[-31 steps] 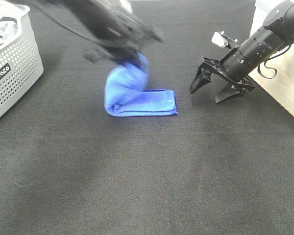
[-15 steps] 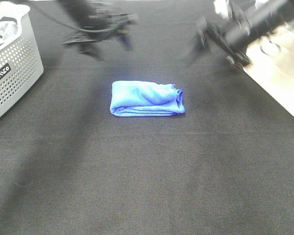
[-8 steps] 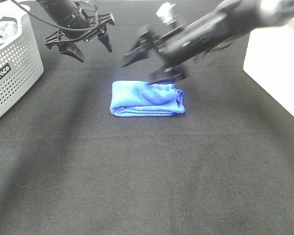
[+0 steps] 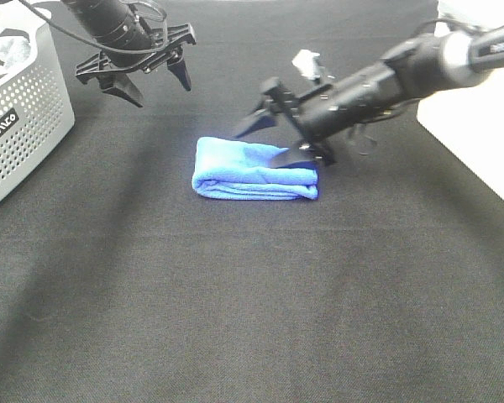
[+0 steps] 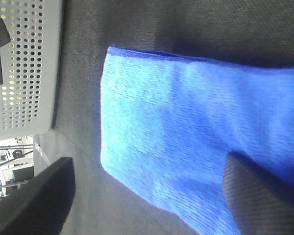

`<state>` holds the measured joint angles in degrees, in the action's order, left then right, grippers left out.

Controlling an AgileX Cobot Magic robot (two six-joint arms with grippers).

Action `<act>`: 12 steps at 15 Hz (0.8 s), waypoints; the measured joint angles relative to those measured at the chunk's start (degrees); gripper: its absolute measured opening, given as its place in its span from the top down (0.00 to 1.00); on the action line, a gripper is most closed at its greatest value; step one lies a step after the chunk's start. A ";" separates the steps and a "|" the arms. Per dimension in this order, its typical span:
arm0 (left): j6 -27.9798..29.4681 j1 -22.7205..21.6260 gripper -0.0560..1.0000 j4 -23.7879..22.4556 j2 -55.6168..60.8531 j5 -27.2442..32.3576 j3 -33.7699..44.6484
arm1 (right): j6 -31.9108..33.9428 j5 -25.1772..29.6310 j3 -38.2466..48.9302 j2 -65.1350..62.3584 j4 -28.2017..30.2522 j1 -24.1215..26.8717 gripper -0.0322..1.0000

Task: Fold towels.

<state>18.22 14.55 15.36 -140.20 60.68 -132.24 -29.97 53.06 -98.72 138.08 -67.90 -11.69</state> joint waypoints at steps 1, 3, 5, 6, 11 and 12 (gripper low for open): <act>0.00 0.00 0.25 0.00 0.00 0.00 0.00 | -0.06 1.72 -0.17 0.00 0.52 0.52 0.21; 0.00 0.00 0.25 -0.06 0.00 0.11 0.00 | -0.17 4.01 -0.17 0.00 1.72 0.97 0.21; -0.52 0.00 0.25 -0.06 0.00 1.78 0.00 | 0.46 4.93 -0.17 0.00 5.56 1.83 0.21; -2.23 0.00 0.25 -0.11 0.11 2.92 0.00 | 1.32 5.16 -0.29 0.00 7.73 2.35 0.21; -5.56 0.00 0.25 -2.06 6.02 7.28 -0.06 | 4.53 7.10 -0.29 -6.36 18.33 3.72 0.21; -6.13 0.00 0.25 -2.12 7.28 8.14 -0.06 | 6.19 7.79 -0.29 -9.05 20.34 3.72 0.21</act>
<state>12.09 14.55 13.24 -132.93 68.81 -132.30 -23.78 60.85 -99.01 129.03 -47.56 -7.96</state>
